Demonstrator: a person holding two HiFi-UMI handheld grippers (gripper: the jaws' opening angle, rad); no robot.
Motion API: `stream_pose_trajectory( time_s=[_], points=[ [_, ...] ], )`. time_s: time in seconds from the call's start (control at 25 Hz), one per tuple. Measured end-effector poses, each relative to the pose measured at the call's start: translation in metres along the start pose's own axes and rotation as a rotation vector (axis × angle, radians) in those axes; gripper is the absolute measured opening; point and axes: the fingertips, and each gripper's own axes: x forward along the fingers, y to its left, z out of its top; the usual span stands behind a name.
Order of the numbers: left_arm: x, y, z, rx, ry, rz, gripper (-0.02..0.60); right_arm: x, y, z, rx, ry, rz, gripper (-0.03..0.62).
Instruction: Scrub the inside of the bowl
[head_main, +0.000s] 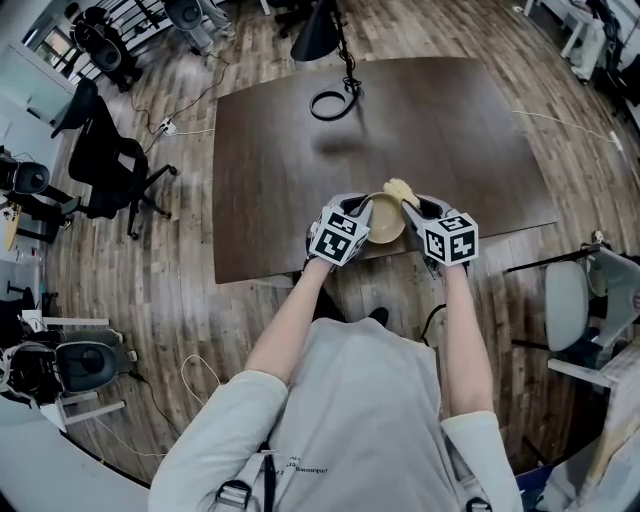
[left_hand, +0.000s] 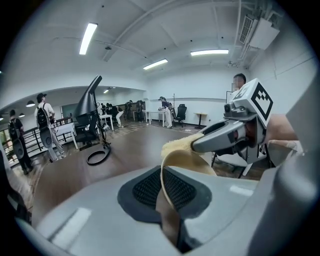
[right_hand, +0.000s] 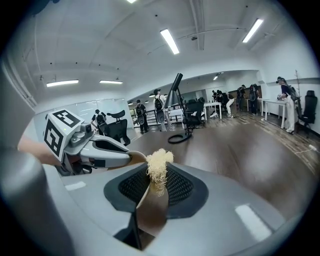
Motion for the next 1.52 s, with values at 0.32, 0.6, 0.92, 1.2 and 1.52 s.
stream_pose_trajectory(
  time_s=[0.32, 0.6, 0.92, 1.2, 1.52],
  points=[
    [0.006, -0.010, -0.016, -0.012, 0.035, -0.043, 0.015, 0.015, -0.001, 0.005, 0.020, -0.005, -0.061, 0.115],
    [0.021, 0.015, -0.048, -0.131, 0.090, -0.016, 0.015, 0.014, -0.013, 0.005, 0.034, -0.021, -0.136, 0.115],
    [0.063, 0.065, -0.099, -0.483, 0.131, 0.029, 0.015, 0.026, -0.020, -0.042, 0.100, 0.069, -0.176, 0.117],
    [0.095, 0.075, -0.106, -0.533, 0.167, 0.017, 0.015, 0.031, -0.020, -0.058, 0.088, 0.120, -0.204, 0.117],
    [0.105, 0.076, -0.105, -0.560, 0.174, -0.004, 0.025, 0.037, -0.022, -0.058, 0.101, 0.132, -0.207, 0.117]
  ],
)
